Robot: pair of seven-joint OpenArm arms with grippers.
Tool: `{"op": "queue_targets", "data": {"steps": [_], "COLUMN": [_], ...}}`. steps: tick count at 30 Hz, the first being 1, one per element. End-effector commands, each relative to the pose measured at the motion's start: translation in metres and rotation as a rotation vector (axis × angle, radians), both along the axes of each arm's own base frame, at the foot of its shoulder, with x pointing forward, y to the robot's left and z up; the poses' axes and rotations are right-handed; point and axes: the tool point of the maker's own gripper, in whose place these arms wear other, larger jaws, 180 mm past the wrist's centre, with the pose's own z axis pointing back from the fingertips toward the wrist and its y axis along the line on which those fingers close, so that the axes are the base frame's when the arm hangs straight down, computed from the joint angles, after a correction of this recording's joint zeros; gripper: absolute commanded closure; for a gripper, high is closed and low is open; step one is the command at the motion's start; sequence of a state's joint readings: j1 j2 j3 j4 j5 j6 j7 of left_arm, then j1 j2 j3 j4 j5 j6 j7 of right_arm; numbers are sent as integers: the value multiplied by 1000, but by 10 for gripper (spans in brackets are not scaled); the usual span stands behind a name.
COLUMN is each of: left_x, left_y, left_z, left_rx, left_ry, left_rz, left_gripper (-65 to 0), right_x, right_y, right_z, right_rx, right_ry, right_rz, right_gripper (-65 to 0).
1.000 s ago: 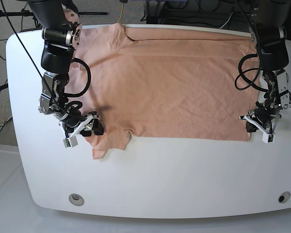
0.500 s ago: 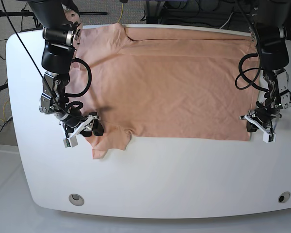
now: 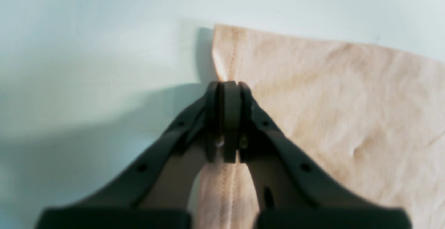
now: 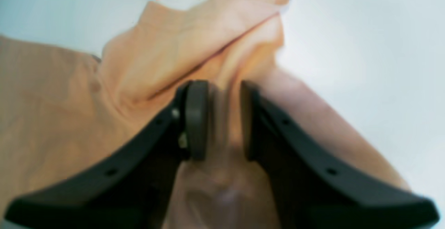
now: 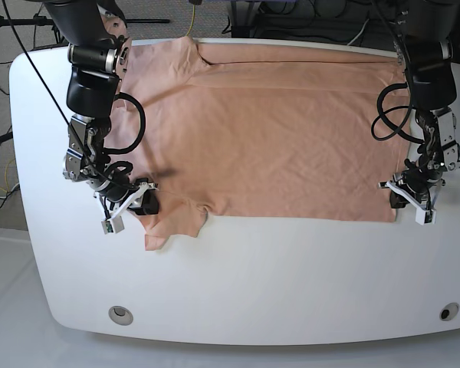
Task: Fold the T-shirt properly
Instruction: 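Close both grippers on the hem corners of the shirt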
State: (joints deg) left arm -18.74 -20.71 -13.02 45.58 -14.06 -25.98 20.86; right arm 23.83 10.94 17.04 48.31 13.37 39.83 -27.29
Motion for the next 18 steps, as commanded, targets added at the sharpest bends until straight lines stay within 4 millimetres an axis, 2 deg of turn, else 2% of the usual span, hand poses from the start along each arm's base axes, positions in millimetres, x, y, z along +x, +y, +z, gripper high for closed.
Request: {"op": "queue_targets", "data": {"steps": [1,8,10,12,18], "left_x": [2,1,1,3,1], "left_y": [8,7,7,3,3], "left_z": [5,4,4,4,3], "left_rx": [22,23,24,19,18], "left_ry": [5,8,7,2,6], "left_rz": [1,0,-1,-6,-6], "left_gripper": [0,0,0,0,0], "right_x": [35,53,54,52,52], "right_y": [-7,-19,-23,-29,-34], "right_z": [44,56,56,51,46], "right_rx": [35,49,50,48,47], "right_ry": [-140,-168,-162,-144,-115], "right_rz": [-39,-87,-93,-98,-102], "right_gripper": [-187,-273,-293,-351,-386]}}
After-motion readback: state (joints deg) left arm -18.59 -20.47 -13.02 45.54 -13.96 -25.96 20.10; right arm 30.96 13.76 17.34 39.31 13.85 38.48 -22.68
